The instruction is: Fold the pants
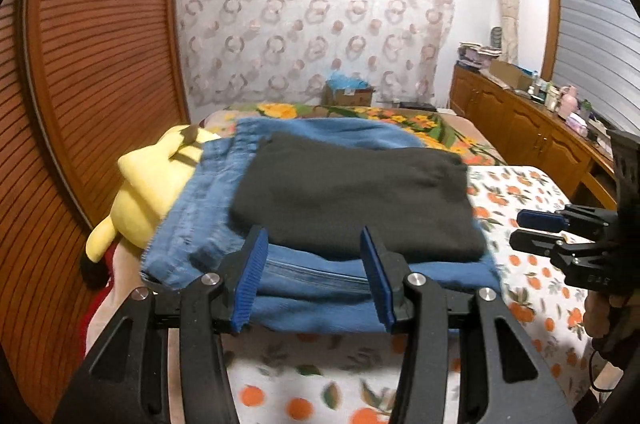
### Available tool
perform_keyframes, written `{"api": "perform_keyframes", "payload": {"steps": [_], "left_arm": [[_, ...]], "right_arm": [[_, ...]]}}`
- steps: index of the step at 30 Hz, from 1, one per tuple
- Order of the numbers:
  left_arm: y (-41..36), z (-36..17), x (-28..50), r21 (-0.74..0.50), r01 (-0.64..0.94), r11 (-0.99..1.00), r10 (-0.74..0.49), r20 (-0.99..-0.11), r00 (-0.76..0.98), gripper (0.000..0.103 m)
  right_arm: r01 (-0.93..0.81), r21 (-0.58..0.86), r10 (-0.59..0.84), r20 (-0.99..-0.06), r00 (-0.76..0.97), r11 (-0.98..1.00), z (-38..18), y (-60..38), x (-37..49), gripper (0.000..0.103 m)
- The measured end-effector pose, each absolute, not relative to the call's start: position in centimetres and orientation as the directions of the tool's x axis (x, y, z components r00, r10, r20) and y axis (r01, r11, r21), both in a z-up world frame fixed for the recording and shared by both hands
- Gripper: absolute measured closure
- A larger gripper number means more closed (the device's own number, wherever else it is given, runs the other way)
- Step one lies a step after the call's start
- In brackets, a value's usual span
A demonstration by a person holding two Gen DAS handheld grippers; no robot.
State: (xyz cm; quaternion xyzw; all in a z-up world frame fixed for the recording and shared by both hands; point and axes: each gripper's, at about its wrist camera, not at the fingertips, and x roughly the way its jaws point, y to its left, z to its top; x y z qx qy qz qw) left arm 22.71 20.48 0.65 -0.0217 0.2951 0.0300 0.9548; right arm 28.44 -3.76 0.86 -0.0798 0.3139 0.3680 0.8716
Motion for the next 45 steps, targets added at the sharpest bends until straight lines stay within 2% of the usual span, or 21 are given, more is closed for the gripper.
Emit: {"api": "perform_keyframes", "payload": {"steps": [3, 5, 7, 14, 18, 22, 24, 27, 30, 31, 36, 45], "left_arm": [[18.6, 0.9, 22.1, -0.023, -0.049, 0.999, 0.028, -0.553, 0.833, 0.051], [17.2, 1.0, 21.8, -0.032, -0.046, 0.998, 0.021, -0.549, 0.835, 0.044], [15.7, 1.1, 21.2, -0.038, -0.028, 0.999, 0.003, -0.534, 0.846, 0.023], [11.2, 1.5, 19.6, -0.014, 0.026, 1.000, -0.029, -0.508, 0.861, 0.015], [9.0, 1.9, 18.6, -0.006, 0.050, 0.999, -0.046, -0.494, 0.868, 0.007], [7.0, 2.5, 17.7, 0.007, 0.085, 0.996, -0.071, -0.479, 0.875, 0.001], [6.1, 2.9, 17.1, 0.020, 0.094, 0.995, -0.074, -0.474, 0.877, 0.000], [5.2, 3.2, 16.5, 0.012, 0.113, 0.994, -0.094, -0.474, 0.876, 0.000], [4.2, 3.4, 15.8, 0.006, 0.125, 0.992, -0.107, -0.473, 0.874, 0.000], [3.9, 3.4, 15.5, 0.006, 0.128, 0.992, -0.110, -0.474, 0.874, 0.000], [2.8, 3.5, 14.2, 0.000, 0.133, 0.991, -0.117, -0.468, 0.876, 0.000], [1.4, 3.4, 11.5, -0.009, 0.104, 0.995, -0.097, -0.457, 0.884, 0.000]], "right_arm": [[-0.667, 0.092, 0.574, -0.603, 0.554, 0.740, 1.1, -6.0, 26.9, 0.060], [-0.649, 0.089, 0.561, -0.599, 0.571, 0.756, 1.4, -7.6, 25.7, 0.060], [-0.631, 0.094, 0.553, -0.592, 0.587, 0.770, 1.7, -9.0, 24.3, 0.060], [-0.570, 0.086, 0.507, -0.577, 0.640, 0.817, 2.5, -13.7, 19.8, 0.060], [-0.536, 0.081, 0.480, -0.571, 0.666, 0.840, 2.8, -15.0, 18.1, 0.059], [-0.498, 0.079, 0.451, -0.563, 0.692, 0.863, 3.1, -16.8, 16.9, 0.049], [-0.481, 0.075, 0.436, -0.558, 0.706, 0.873, 3.3, -17.5, 16.3, 0.039], [-0.457, 0.081, 0.422, -0.550, 0.720, 0.886, 3.7, -18.4, 15.5, 0.035], [-0.433, 0.084, 0.405, -0.545, 0.734, 0.897, 4.0, -19.1, 15.0, 0.017], [-0.430, 0.090, 0.407, -0.539, 0.738, 0.898, 4.1, -19.3, 14.6, 0.014], [-0.418, 0.065, 0.386, -0.532, 0.754, 0.906, 4.3, -19.8, 12.9, 0.008], [-0.367, 0.057, 0.342, -0.519, 0.784, 0.929, 4.7, -21.3, 9.8, 0.007]]}}
